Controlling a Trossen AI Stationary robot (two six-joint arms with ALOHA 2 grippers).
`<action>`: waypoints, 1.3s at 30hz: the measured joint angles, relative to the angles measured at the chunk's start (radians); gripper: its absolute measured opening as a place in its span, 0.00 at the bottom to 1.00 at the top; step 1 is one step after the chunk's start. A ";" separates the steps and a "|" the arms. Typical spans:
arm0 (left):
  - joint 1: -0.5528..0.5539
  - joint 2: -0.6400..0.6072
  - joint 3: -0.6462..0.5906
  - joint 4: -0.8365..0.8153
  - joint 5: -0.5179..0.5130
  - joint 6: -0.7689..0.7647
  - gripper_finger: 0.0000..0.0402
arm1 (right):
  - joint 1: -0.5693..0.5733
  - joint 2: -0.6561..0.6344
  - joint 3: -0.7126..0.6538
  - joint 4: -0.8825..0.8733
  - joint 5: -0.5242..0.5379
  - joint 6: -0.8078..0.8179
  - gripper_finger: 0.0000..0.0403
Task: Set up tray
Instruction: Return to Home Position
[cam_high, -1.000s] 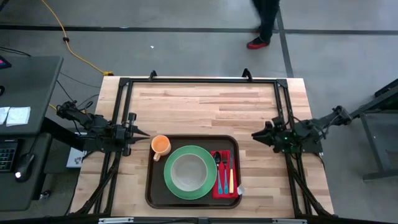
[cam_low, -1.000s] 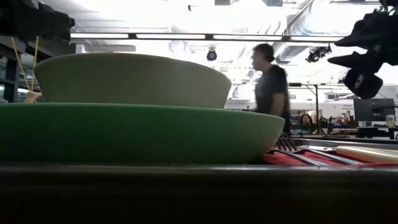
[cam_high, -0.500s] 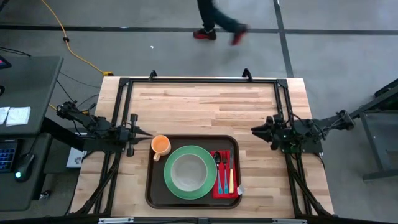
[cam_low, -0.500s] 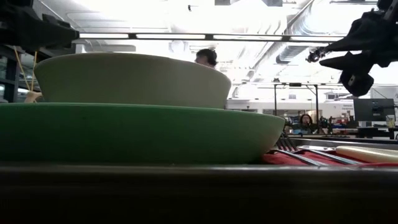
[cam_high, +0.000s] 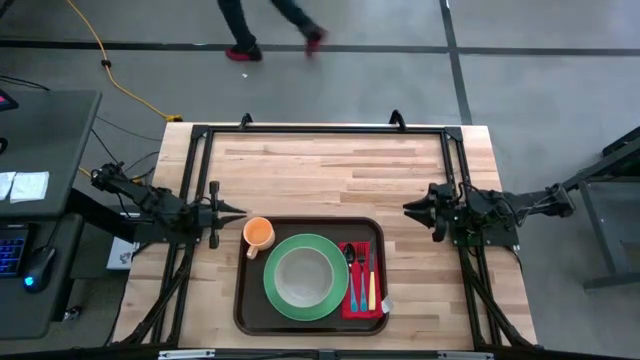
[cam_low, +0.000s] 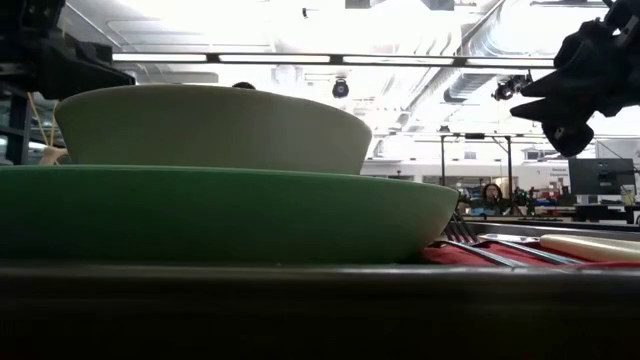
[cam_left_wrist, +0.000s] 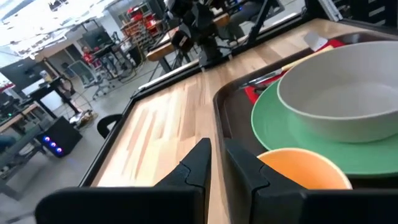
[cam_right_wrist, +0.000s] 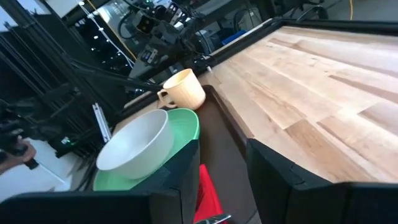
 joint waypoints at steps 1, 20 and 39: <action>0.000 0.000 0.000 -0.004 -0.003 0.002 0.17 | -0.005 0.000 0.000 0.000 0.000 -0.013 0.27; 0.000 0.001 -0.032 -0.020 -0.010 0.006 0.17 | -0.044 0.002 0.002 -0.014 0.022 -0.220 0.27; 0.000 -0.001 -0.035 -0.006 -0.010 -0.035 0.17 | -0.044 0.002 0.000 -0.005 0.081 -0.229 0.27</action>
